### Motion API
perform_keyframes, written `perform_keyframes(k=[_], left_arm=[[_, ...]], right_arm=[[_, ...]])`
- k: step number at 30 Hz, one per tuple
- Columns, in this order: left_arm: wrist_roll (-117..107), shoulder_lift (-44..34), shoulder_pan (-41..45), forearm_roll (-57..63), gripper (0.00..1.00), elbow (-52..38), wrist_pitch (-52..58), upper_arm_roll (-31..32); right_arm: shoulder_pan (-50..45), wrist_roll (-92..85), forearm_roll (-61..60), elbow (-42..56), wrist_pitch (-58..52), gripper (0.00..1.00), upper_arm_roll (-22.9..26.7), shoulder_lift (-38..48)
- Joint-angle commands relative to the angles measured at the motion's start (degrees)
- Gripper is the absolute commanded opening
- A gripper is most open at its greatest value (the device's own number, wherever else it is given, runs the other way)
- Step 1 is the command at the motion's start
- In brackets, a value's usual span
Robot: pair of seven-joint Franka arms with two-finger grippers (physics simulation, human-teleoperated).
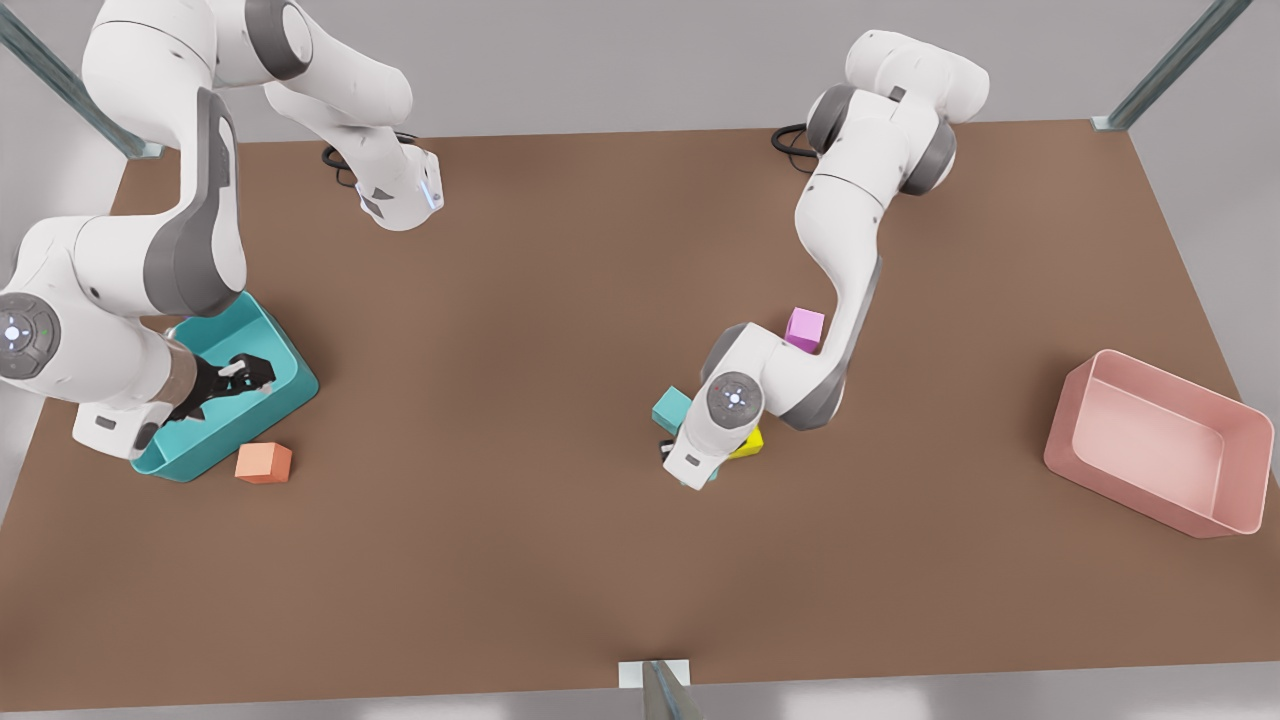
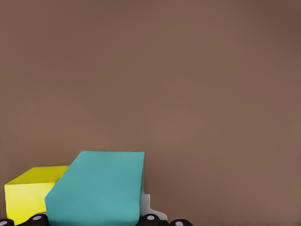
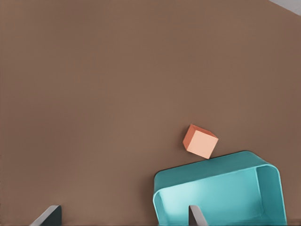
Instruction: Stack the two blue cubes on top of each other
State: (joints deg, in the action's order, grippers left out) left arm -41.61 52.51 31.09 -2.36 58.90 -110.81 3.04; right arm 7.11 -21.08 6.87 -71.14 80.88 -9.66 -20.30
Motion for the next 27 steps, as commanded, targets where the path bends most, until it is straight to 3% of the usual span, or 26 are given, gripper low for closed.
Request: perform_keyframes(k=[1, 8, 11, 16, 27], left_arm=[[-7.3, 0.0, 0.3, -0.8, 0.49, 0.0, 0.5, 0.0], [-13.3, -0.2, 6.3, -4.8, 0.49, 0.3, 6.2, 1.4], [-13.2, -0.2, 5.8, -4.8, 0.49, 0.5, 6.2, 1.4], [-12.9, -4.2, 4.3, -4.5, 0.49, 10.0, 3.4, 1.4], [-12.9, -4.7, 4.0, -3.9, 0.49, 10.2, 3.1, 1.3]], right_arm=[[0.0, 8.1, -0.1, -0.1, -1.6, 1.0, 0.0, 0.1], [0.0, 8.2, 0.0, -0.4, -1.6, 1.0, 0.1, -0.1], [0.0, 8.2, -0.1, -0.6, -1.6, 1.0, 0.0, -0.1], [-0.2, 8.8, -0.5, -1.3, -1.6, 1.0, -0.1, -0.1], [-0.2, 8.8, -0.5, -1.3, -1.6, 1.0, -0.1, -0.3]])
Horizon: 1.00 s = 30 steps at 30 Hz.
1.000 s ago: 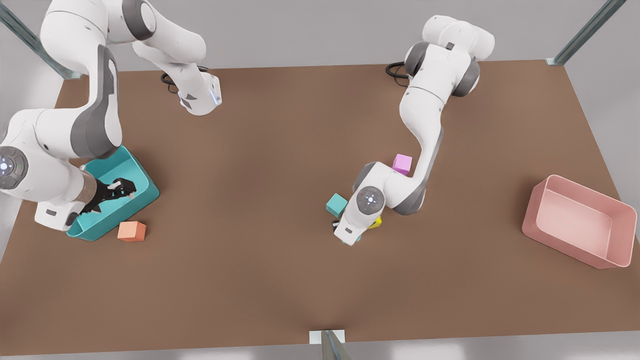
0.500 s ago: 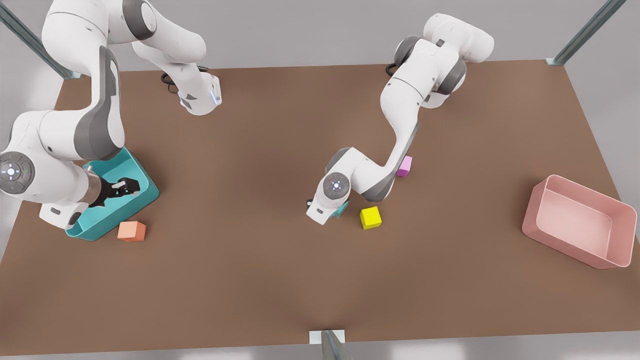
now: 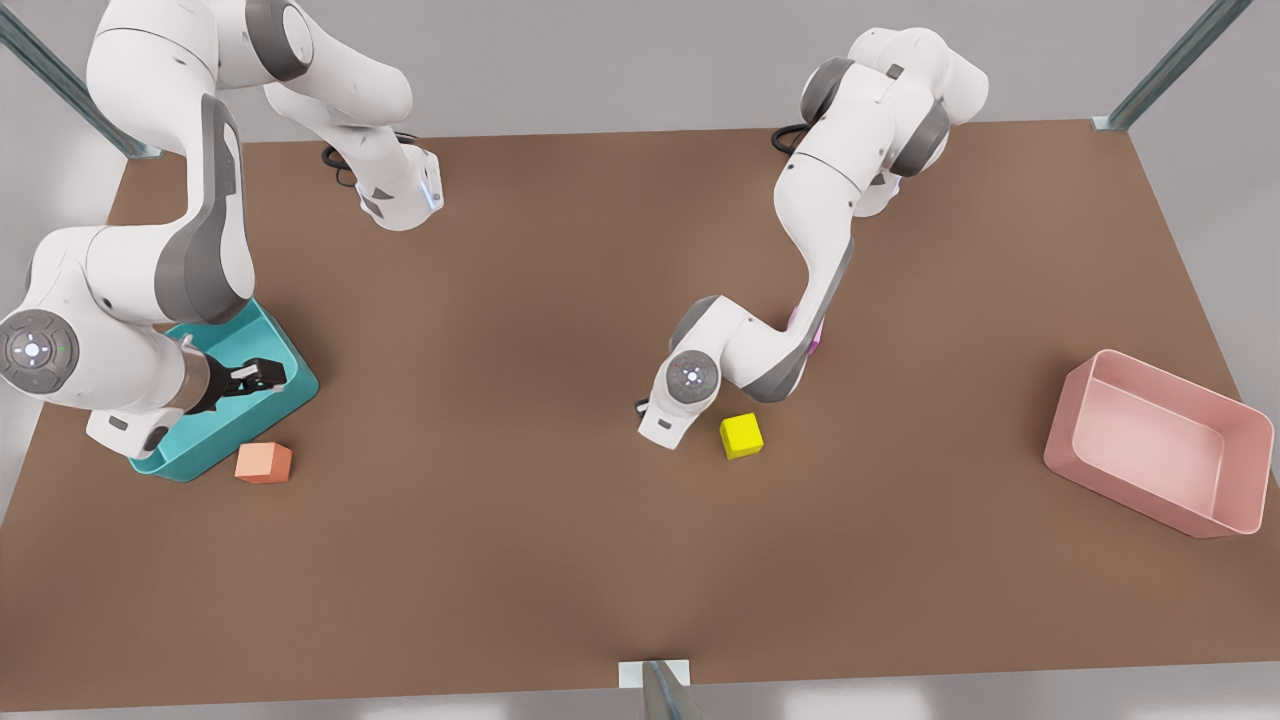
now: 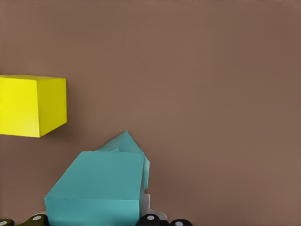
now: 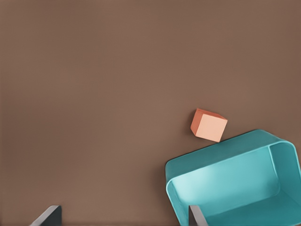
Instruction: Stack the two blue cubes on top of each other
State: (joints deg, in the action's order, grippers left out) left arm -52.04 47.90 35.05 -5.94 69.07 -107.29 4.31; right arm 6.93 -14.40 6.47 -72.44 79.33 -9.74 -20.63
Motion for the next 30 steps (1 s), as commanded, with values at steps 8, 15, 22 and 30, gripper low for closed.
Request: perform_keyframes(k=[8, 15, 22, 30], left_arm=[[-2.4, -0.1, -0.6, 0.7, 1.0, 0.3, -1.3, 0.0], [-2.4, -0.1, -0.8, 0.7, 1.0, 0.4, -1.3, 0.0], [-2.5, -0.2, -0.7, 0.6, 1.0, 0.4, -0.7, 0.1], [-2.7, -2.4, -0.8, -1.2, 1.0, 0.1, 1.2, 0.1]], right_arm=[[-0.3, 2.2, 0.2, -0.6, -0.1, 1.0, 0.0, 0.0], [-0.2, 1.9, 0.4, -0.3, 0.0, 1.0, 0.2, -0.3], [-0.1, 1.2, 0.5, -0.2, 0.1, 1.0, 0.3, -0.4], [-0.1, 1.1, 1.1, -0.2, 0.1, 1.0, 0.3, -0.6]])
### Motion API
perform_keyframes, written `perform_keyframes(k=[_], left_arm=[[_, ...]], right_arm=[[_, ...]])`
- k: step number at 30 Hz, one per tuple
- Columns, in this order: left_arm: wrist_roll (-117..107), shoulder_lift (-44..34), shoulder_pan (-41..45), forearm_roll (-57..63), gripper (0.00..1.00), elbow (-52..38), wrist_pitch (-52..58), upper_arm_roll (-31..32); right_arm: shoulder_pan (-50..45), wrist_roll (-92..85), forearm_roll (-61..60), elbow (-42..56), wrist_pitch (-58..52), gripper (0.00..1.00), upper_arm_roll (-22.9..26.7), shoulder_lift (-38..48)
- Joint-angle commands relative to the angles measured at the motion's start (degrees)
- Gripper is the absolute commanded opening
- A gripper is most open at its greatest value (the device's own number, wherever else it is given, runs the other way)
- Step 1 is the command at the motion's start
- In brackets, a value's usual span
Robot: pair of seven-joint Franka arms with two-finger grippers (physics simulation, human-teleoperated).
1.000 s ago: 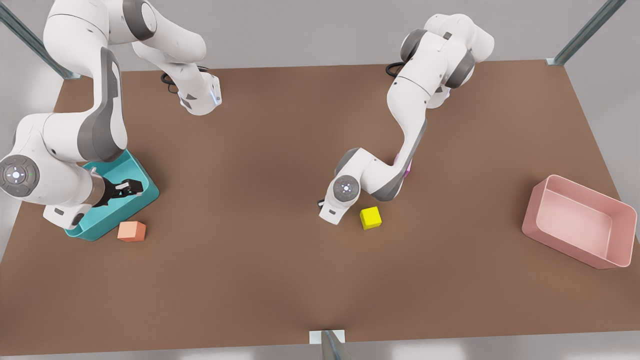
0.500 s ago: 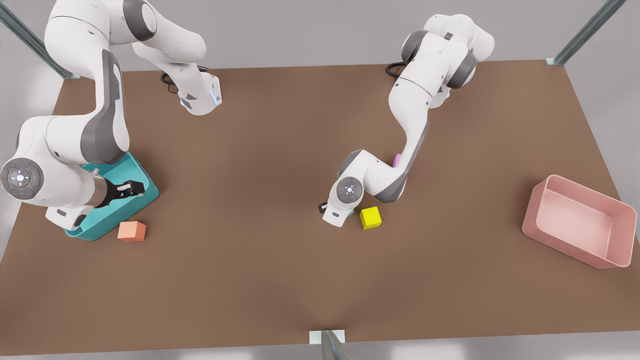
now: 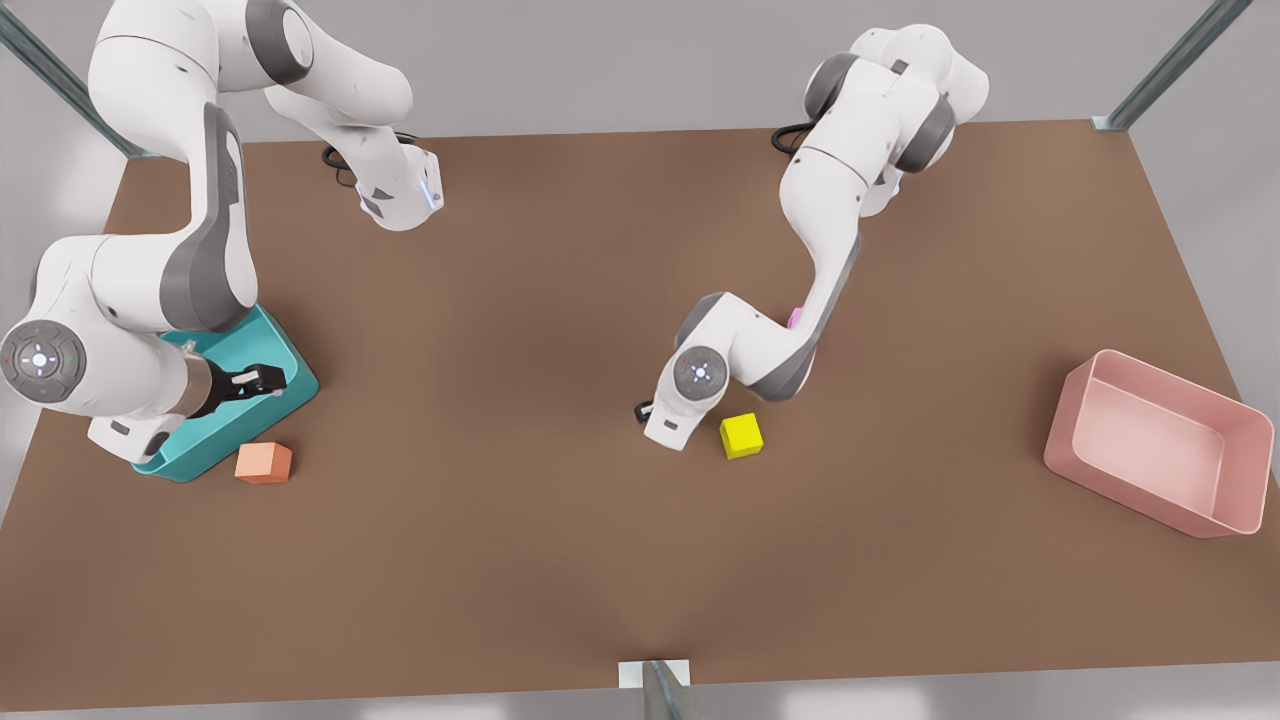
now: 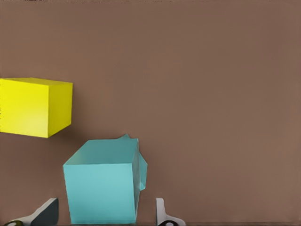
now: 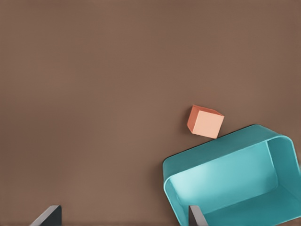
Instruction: Stack the two blue cubes on top of each other
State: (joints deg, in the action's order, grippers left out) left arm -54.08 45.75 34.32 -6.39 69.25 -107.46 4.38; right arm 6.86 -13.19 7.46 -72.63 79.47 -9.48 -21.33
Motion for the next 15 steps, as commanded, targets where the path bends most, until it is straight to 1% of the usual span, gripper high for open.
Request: perform_keyframes(k=[1, 2, 3, 4, 5, 6, 7, 8, 9, 10, 11, 12, 15], left_arm=[[-0.6, -1.6, -0.2, -0.6, 1.0, -0.1, 3.2, -0.1], [-0.1, -4.3, -1.4, -0.4, 1.0, 0.0, 6.6, -0.1], [1.1, -10.1, -2.2, 2.0, 1.0, -0.2, 12.3, -0.3], [12.1, -15.9, -6.1, 3.8, 1.0, -0.9, 21.8, -0.2], [29.6, -21.5, -15.1, 5.8, 1.0, -0.9, 26.3, -0.3], [40.4, -23.5, -22.0, 8.6, 1.0, -0.9, 27.0, -0.3], [46.5, -23.5, -30.8, 10.0, 1.0, -1.0, 27.0, -0.3], [50.0, -23.4, -34.8, 10.0, 1.0, -1.0, 27.0, -0.3], [50.0, -24.9, -37.7, 10.0, 1.0, 2.8, 26.1, 0.5], [50.0, -32.8, -36.7, 9.9, 1.0, 14.8, 19.6, 0.5], [49.2, -33.4, -34.1, 10.4, 1.0, 13.1, 21.5, 0.1], [49.4, -33.4, -34.1, 9.7, 1.0, 12.1, 25.1, 0.0], [49.4, -33.1, -34.1, 7.5, 1.0, 12.1, 26.1, 0.2]], right_arm=[[0.0, -0.1, 0.1, 0.0, 0.0, 1.0, 0.0, 0.1], [0.0, -0.1, 0.1, 0.0, 0.0, 1.0, 0.0, 0.1], [0.0, -0.2, 0.1, 0.0, 0.0, 1.0, 0.0, 0.1], [0.0, -0.2, 0.1, -0.1, 0.0, 1.0, 0.0, 0.1], [0.0, -0.2, 0.1, 0.0, 0.0, 1.0, 0.0, 0.1], [0.0, -0.2, 0.1, -0.1, 0.0, 1.0, 0.0, 0.1], [0.0, -0.2, 0.1, -0.1, 0.0, 1.0, 0.0, 0.1], [0.0, -0.2, 0.1, -0.1, 0.0, 1.0, 0.0, 0.1], [0.0, -0.2, 0.1, -0.1, 0.0, 1.0, 0.0, 0.1], [-0.1, -0.2, 0.1, -0.1, 0.0, 1.0, 0.0, 0.1], [-0.1, -0.2, 0.1, -0.1, 0.0, 1.0, 0.0, 0.1], [-0.1, -0.2, 0.1, -0.1, 0.0, 1.0, 0.0, 0.1], [-0.1, -0.2, 0.1, -0.1, 0.0, 1.0, 0.0, 0.1]])
